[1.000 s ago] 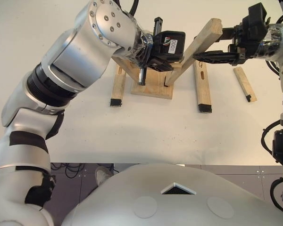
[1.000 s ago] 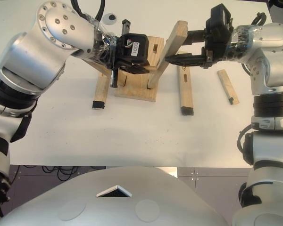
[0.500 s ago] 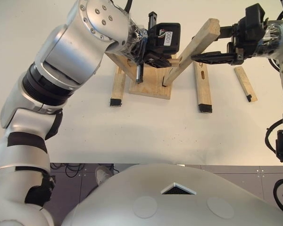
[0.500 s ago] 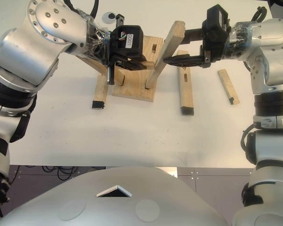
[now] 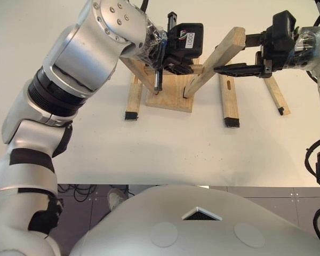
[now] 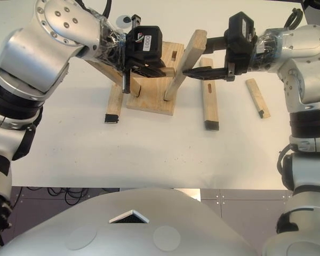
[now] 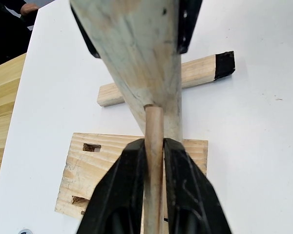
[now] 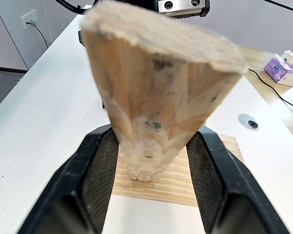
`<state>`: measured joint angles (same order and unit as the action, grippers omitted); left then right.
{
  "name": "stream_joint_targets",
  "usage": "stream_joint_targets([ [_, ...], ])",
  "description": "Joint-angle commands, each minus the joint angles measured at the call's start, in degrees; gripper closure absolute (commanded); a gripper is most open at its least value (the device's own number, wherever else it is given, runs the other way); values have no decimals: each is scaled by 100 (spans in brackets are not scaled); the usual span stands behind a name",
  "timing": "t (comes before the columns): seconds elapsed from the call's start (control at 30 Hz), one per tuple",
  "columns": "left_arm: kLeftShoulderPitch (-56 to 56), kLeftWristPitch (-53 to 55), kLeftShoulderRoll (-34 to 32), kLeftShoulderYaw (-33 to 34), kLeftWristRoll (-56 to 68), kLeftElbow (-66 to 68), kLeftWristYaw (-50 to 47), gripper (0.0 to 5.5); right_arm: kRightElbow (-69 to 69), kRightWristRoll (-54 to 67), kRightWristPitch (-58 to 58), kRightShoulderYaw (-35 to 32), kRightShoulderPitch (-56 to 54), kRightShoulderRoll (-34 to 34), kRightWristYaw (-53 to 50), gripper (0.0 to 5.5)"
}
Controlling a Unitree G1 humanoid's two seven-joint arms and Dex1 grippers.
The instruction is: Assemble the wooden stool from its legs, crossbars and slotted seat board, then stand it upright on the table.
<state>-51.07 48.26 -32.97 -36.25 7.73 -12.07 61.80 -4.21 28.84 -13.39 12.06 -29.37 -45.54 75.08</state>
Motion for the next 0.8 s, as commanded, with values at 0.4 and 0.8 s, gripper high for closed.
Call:
stream_joint_targets([
  [0.4, 863, 21, 202, -957, -761, 1303, -157, 511, 67, -405, -560, 703, 520, 181, 157, 348],
  [0.8, 981, -160, 347, -1535, -1092, 1540, 91, 511, 309, -305, -774, 844, 276, 654, -171, 348],
])
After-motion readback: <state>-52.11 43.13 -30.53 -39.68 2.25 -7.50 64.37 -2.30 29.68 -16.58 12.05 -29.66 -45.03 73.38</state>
